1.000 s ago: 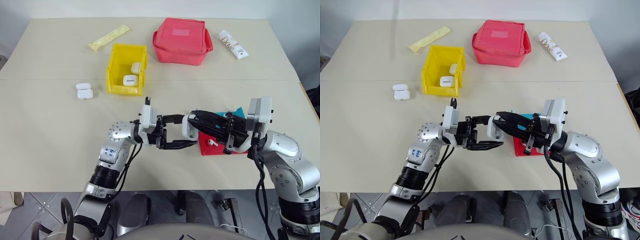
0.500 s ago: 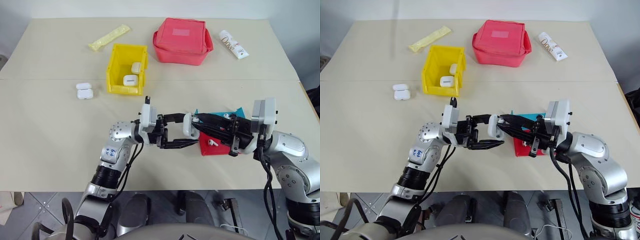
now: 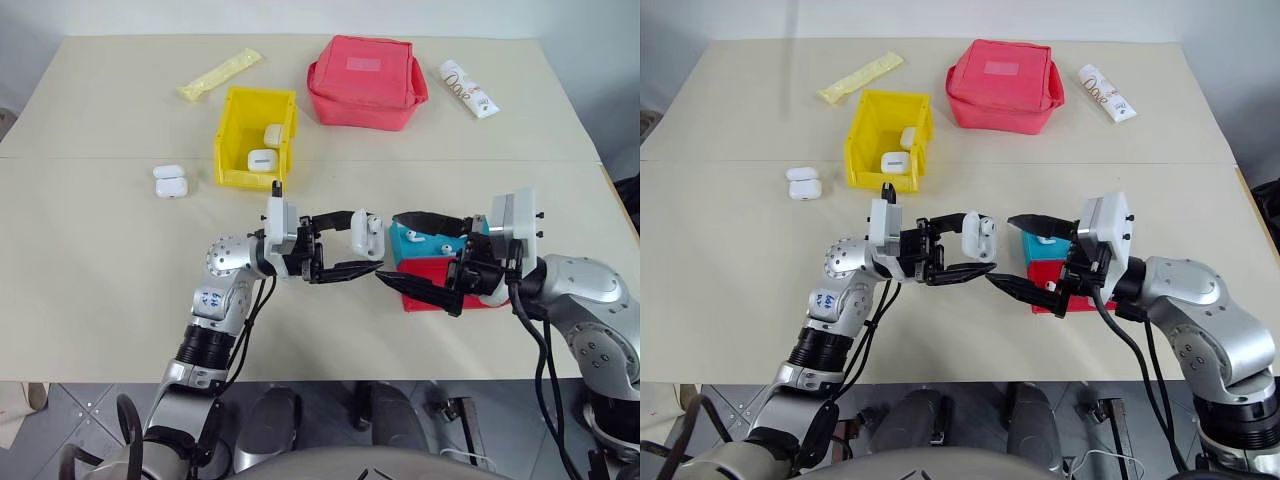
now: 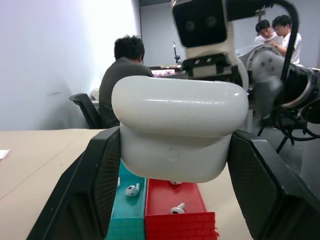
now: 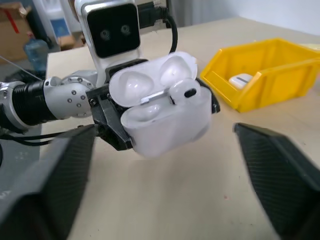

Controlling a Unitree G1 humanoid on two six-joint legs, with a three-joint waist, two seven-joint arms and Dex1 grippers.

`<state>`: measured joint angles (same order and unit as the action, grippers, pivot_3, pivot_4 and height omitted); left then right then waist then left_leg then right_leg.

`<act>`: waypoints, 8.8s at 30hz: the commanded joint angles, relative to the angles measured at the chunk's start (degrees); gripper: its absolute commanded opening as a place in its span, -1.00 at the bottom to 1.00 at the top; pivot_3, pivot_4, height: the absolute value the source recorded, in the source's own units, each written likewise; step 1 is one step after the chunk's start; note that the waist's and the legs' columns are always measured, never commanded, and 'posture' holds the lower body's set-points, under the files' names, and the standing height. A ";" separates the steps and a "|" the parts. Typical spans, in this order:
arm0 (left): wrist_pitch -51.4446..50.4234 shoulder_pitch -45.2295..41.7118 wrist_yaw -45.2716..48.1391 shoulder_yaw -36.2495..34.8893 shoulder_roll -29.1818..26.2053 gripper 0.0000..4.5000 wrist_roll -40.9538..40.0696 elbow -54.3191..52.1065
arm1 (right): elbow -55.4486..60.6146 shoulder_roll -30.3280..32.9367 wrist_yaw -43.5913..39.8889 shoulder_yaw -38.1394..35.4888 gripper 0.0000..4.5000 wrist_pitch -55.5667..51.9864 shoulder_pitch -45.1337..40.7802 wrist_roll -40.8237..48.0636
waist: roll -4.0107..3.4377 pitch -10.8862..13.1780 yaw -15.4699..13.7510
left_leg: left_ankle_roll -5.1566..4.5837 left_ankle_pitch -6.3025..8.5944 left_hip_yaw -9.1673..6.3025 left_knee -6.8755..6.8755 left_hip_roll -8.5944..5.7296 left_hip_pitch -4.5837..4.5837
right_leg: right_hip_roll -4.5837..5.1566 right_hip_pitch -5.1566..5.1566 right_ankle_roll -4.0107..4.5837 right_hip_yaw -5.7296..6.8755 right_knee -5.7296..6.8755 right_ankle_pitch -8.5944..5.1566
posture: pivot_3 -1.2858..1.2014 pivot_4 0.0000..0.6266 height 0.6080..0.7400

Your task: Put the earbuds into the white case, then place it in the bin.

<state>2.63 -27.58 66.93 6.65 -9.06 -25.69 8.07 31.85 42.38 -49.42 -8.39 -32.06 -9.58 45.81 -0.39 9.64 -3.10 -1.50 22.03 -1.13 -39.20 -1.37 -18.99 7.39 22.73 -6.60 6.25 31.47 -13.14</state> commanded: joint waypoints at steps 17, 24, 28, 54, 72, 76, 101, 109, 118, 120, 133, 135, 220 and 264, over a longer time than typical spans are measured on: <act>4.19 -2.23 -1.04 -3.68 -2.48 0.25 0.30 5.31 | 6.22 3.13 -8.60 -43.85 0.99 -1.67 43.89 -2.44 | 0.00 -0.01 -1.37 | -0.13 0.07 0.15 0.00 0.01 -0.08 | -0.03 -0.13 -0.07 -0.09 -0.05 0.05 | 0.03 -0.52 1.00; 5.22 -3.22 -1.23 -4.56 -3.12 0.25 0.60 7.23 | 6.60 4.06 -7.29 -43.88 0.99 -2.28 43.34 -1.87 | -0.03 -0.03 -1.30 | -0.10 0.11 0.12 0.01 0.06 -0.08 | -0.04 -0.13 -0.07 -0.14 -0.38 0.04 | 0.03 -0.52 1.00; 5.71 -3.43 -1.60 -4.99 -3.45 0.25 0.71 7.44 | 6.29 7.14 -6.98 -41.01 0.99 -2.88 39.86 -2.54 | -0.03 -0.03 -1.30 | -0.11 0.10 0.13 0.01 0.03 -0.08 | -0.05 -0.12 -0.09 -0.13 -0.39 0.06 | 0.03 -0.52 1.00; 4.33 5.48 -8.20 -4.93 -4.96 0.25 1.07 -4.13 | -29.72 15.30 -9.71 27.37 0.29 -16.81 -34.19 -29.23 | -0.11 -0.07 0.57 | -0.07 -0.08 0.09 0.00 -0.06 -0.23 | -0.01 0.10 -0.13 0.14 -0.44 0.32 | 0.03 -0.52 1.00; 4.45 7.35 -10.15 -4.06 -5.11 0.25 1.14 -6.49 | -38.78 4.46 -14.29 33.74 0.03 -18.91 -44.16 -39.02 | -0.16 -0.09 1.79 | -0.04 -0.12 0.13 0.00 -0.10 -0.22 | 0.01 0.12 -0.24 0.34 -0.42 0.40 | 0.03 -0.52 1.00; 4.41 7.48 -10.17 -4.08 -5.18 0.25 1.13 -6.56 | -39.00 2.96 -14.46 35.12 0.03 -22.52 -45.51 -39.57 | -0.17 -0.09 1.72 | -0.04 -0.12 0.12 0.00 -0.12 -0.22 | 0.03 0.12 -0.24 0.36 -0.41 0.40 | 0.03 -0.52 1.00; 4.33 7.82 -11.30 -3.90 -5.24 0.25 1.14 -7.14 | -44.60 -2.23 -9.73 38.27 0.03 -32.20 -47.97 -42.66 | -0.21 -0.12 1.80 | -0.05 -0.12 0.16 0.00 -0.17 -0.22 | 0.02 0.21 -0.23 0.32 -0.28 0.39 | 0.03 -0.52 1.00; 4.41 7.83 -11.37 -3.90 -5.32 0.25 1.19 -7.26 | -45.13 -2.25 -9.93 38.64 0.03 -31.78 -47.70 -42.83 | -0.22 -0.13 1.80 | -0.05 -0.12 0.16 0.00 -0.17 -0.21 | 0.02 0.21 -0.23 0.33 -0.26 0.39 | 0.03 -0.52 1.00; 4.61 7.69 -11.46 -4.04 -5.36 0.25 1.27 -6.90 | -45.27 -2.62 -10.24 38.34 -0.78 -31.28 -47.49 -43.19 | -0.23 -0.13 1.84 | -0.05 -0.12 0.16 0.00 -0.17 -0.21 | 0.01 0.22 -0.23 0.33 -0.25 0.39 | 0.03 -0.52 1.00; 4.65 7.51 -11.39 -4.01 -5.32 0.25 1.29 -6.64 | -44.99 -2.50 -10.23 38.11 -0.78 -31.05 -47.39 -43.25 | -0.23 -0.13 1.83 | -0.05 -0.12 0.17 0.00 -0.17 -0.21 | 0.02 0.22 -0.23 0.33 -0.25 0.39 | 0.03 -0.52 1.00; 4.50 5.93 -8.78 -3.08 -4.65 0.25 0.65 -3.73 | -23.69 -1.86 -8.05 14.00 -0.78 -19.36 -33.85 -31.75 | -0.22 -0.13 1.57 | -0.05 -0.12 0.16 -0.01 -0.20 -0.23 | 0.02 0.22 -0.23 0.36 -0.24 0.39 | 0.03 -0.52 1.00; 4.52 5.37 -7.76 -2.95 -4.51 0.25 0.40 -2.70 | -18.58 -4.36 -5.56 5.95 -0.78 -19.21 -30.20 -27.28 | -0.21 -0.12 1.62 | -0.06 -0.12 0.19 -0.01 -0.20 -0.22 | 0.02 0.20 -0.25 0.34 -0.24 0.40 | 0.03 -0.52 1.00; -5.78 -4.23 -0.06 -1.82 -0.16 0.25 -3.56 -3.66 | -0.99 -9.36 17.48 2.47 -0.78 -11.65 5.24 15.74 | -0.21 -0.14 1.41 | -0.34 -0.10 0.19 0.00 -0.23 -0.21 | 0.07 0.20 -0.22 -0.09 -0.28 0.38 | 0.03 -0.52 1.00; -4.27 -3.36 3.22 -0.58 -1.20 0.25 -2.11 -2.78 | -5.12 -1.17 12.25 8.54 -0.78 -15.87 -3.22 8.77 | -0.21 -0.14 1.39 | -0.32 -0.09 0.17 0.00 -0.22 -0.22 | 0.11 0.19 -0.22 -0.09 -0.34 0.39 | 0.03 -0.52 1.00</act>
<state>-3.29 -28.94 68.99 6.83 -11.97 -24.04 9.95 29.06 40.07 -39.70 -1.55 -45.04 -14.33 58.89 -0.59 9.50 -1.70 -1.82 21.94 -0.96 -39.20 -1.59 -19.21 7.50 22.92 -6.82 6.16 31.14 -12.76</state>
